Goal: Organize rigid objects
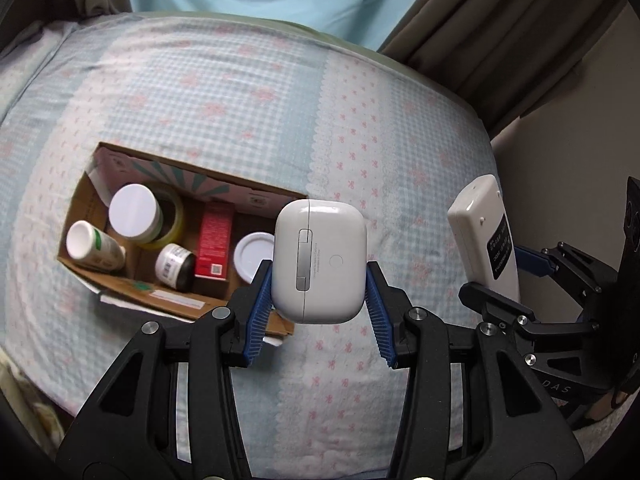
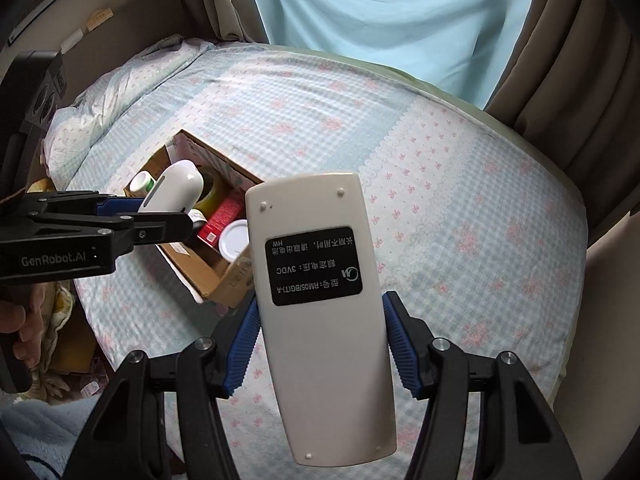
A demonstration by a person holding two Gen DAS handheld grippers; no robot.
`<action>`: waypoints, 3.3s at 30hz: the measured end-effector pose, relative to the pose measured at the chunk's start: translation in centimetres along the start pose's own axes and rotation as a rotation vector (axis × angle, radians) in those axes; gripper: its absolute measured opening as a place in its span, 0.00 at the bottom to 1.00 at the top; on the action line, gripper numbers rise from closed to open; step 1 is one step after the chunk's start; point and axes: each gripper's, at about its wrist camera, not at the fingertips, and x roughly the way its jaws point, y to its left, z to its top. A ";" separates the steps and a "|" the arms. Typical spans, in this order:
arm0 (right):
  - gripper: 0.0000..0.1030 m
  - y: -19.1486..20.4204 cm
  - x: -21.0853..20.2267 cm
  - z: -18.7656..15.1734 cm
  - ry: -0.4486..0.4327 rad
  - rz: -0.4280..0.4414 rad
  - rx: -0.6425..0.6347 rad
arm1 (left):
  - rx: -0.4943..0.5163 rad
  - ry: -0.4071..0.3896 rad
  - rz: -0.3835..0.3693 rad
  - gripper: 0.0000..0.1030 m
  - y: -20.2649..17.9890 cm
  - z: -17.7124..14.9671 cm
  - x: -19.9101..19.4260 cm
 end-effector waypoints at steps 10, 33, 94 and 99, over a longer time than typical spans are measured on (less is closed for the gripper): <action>0.54 9.2 2.8 6.8 0.005 0.009 0.147 | 0.131 0.086 0.006 0.40 12.7 4.3 -2.6; 0.54 14.1 21.0 10.9 0.300 0.009 0.147 | 0.396 0.392 0.006 0.40 24.5 9.3 12.2; 1.00 11.7 -15.7 7.7 -0.249 -0.325 0.472 | 0.254 -0.340 0.054 1.00 7.6 5.0 -22.6; 1.00 13.2 -19.7 5.1 -0.337 -0.384 0.464 | 0.288 -0.418 0.046 1.00 5.4 2.5 -25.9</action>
